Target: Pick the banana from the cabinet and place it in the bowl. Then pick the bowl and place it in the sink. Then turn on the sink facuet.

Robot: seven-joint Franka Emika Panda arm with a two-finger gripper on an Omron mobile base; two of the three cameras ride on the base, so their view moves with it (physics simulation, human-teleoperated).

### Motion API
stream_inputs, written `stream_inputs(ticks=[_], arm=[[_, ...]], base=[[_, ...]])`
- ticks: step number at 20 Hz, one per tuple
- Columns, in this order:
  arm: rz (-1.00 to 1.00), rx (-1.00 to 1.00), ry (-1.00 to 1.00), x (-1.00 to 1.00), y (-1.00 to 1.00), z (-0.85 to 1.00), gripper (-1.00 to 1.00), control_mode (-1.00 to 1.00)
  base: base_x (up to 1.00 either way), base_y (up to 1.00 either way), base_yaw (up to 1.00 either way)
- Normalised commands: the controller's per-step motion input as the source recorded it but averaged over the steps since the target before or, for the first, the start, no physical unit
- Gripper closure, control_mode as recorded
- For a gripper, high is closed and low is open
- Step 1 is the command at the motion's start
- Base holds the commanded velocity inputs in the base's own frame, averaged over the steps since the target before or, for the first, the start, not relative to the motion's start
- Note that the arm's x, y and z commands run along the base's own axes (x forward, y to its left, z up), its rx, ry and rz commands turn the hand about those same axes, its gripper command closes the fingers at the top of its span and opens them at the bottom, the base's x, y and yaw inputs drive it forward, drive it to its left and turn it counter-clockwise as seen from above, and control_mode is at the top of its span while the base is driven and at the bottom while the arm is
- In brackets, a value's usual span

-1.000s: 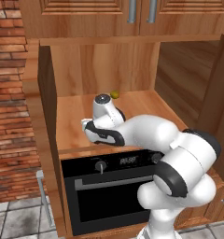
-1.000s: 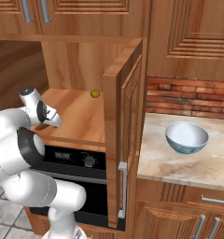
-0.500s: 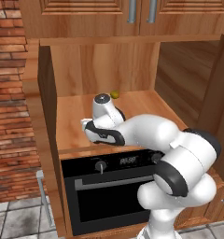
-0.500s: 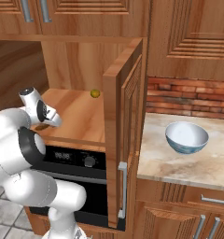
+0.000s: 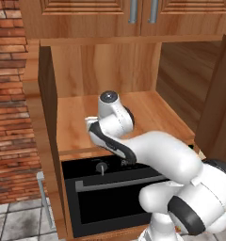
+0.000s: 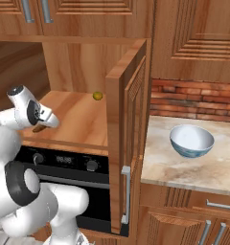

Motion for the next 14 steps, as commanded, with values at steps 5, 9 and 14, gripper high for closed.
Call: stream_inputs(ticks=[5, 9, 14], arm=[[0.0, 0.0, -0.17, -0.85, -0.28, 1.0, 1.0, -1.0], [0.0, 0.0, -0.02, -0.99, -0.36, 1.0, 1.0, -1.0], [0.0, 0.02, 0.07, -0.95, -0.43, 1.0, 1.0, -1.0]], base=[[0.0, 0.0, 0.0], [0.0, 0.0, 0.0], [0.0, 0.0, 0.0]])
